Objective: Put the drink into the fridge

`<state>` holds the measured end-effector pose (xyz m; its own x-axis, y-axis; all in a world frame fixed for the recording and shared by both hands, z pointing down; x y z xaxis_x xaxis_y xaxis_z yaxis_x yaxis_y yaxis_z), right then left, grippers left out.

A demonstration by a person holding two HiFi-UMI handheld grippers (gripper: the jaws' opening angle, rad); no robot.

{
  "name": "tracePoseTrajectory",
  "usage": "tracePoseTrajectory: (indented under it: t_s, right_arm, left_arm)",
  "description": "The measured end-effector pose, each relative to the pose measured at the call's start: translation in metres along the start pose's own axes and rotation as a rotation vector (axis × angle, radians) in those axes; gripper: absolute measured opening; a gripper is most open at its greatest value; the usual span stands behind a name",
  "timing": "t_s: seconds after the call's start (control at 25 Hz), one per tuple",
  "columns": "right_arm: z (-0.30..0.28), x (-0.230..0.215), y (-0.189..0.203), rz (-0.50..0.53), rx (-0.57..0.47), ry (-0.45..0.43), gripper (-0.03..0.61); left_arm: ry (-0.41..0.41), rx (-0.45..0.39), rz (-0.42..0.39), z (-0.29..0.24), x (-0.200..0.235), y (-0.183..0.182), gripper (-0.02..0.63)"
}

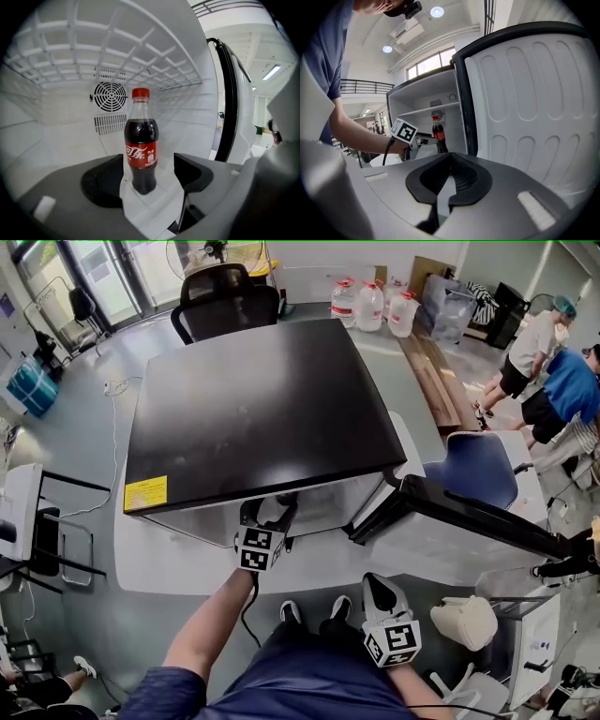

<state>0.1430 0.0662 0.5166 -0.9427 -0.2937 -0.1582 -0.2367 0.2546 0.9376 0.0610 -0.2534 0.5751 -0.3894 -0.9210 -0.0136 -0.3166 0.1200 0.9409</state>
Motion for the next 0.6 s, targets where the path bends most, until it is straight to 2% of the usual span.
tracePoseTrajectory:
  t_s: [0.32,0.6]
  right_arm:
    - [-0.023,0.007,-0.015,0.033,-0.028,-0.154,0.006]
    - [-0.044,0.016,-0.038,0.068,-0.076,-0.268,0.006]
  left_arm:
    - [-0.057,-0.071,0.056,0.061,-0.022,-0.02,0.318]
    - [-0.081,-0.181,0.105,0.124,-0.043,-0.05,0.316]
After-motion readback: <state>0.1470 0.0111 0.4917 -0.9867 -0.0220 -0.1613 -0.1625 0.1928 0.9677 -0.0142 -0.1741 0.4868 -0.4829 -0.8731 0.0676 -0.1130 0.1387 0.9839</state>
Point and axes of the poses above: the fingertips, and each gripper's own axes: z backward along the fingers, x to its left, y out of its underside, the point moved 9 cm from there along z, backward along the fingers, and after that the axes turned 4 degrees about -x, right-handed, at the moved point
